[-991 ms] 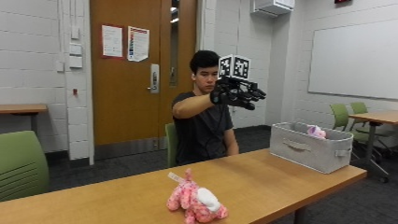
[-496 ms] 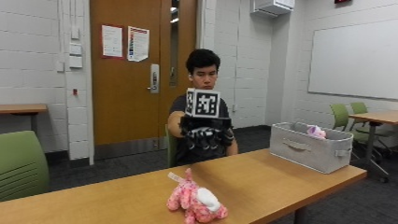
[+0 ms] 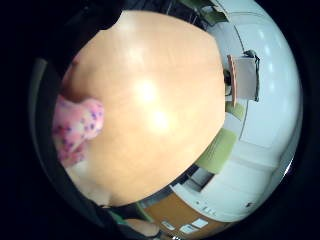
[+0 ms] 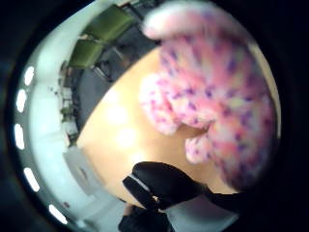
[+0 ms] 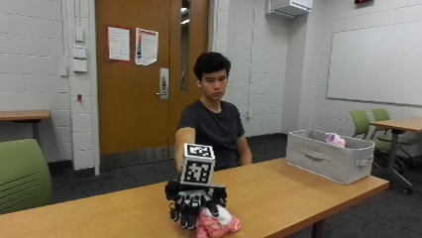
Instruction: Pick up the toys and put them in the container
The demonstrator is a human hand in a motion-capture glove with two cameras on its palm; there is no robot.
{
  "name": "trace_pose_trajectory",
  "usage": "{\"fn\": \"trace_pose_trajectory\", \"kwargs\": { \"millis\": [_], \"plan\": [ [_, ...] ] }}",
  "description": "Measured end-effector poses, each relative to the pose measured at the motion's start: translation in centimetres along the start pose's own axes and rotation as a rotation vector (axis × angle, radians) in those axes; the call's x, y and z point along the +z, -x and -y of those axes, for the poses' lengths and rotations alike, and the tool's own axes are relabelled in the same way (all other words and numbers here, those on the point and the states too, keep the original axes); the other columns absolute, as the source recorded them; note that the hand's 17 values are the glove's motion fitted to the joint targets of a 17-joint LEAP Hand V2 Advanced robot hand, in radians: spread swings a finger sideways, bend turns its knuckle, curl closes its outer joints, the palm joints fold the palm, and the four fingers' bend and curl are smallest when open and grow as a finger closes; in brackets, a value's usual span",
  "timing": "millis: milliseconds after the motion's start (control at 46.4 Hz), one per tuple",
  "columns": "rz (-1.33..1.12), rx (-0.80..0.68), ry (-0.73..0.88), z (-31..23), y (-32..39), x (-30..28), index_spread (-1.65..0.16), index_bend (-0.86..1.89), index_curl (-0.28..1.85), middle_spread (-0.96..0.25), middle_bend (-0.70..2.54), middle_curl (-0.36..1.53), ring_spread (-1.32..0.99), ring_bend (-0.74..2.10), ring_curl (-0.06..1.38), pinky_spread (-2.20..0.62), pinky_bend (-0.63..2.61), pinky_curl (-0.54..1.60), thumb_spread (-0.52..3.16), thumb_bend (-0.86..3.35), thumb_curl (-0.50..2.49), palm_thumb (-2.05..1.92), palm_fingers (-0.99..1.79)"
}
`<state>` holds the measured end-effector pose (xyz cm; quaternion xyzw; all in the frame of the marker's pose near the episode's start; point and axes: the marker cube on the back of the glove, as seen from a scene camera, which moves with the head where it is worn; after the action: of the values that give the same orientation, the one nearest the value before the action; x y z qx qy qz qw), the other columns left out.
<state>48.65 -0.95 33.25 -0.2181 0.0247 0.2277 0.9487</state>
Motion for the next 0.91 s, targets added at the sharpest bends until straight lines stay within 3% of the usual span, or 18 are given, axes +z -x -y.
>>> {"fn": "trace_pose_trajectory", "kwargs": {
  "millis": [216,388,733,905],
  "plan": [
    [0.062,0.001,-0.082,0.3,0.2,2.3,-0.27,-0.05,0.03,0.01,0.35,0.45,-0.14,0.48,0.33,-0.04,0.95,0.35,0.80,-0.08,0.21,-0.08,-0.11],
    [0.096,0.007,-0.128,0.1,0.1,1.8,-0.28,-0.05,-0.02,-0.06,0.62,0.52,-0.23,0.81,0.41,-0.12,1.07,0.38,0.94,0.01,0.24,0.05,0.07],
    [0.104,0.020,-0.185,-2.0,0.8,0.6,-0.34,0.00,-0.02,-0.21,0.82,0.55,-0.41,1.11,0.44,-0.35,1.33,0.41,1.28,0.25,0.32,0.49,0.48],
    [0.137,-0.081,-0.115,-4.1,3.0,-1.7,-0.35,-0.05,-0.04,-0.31,1.01,0.61,-0.40,1.45,0.52,-0.41,1.26,0.39,1.10,0.27,0.44,0.62,0.73]
  ]
}}
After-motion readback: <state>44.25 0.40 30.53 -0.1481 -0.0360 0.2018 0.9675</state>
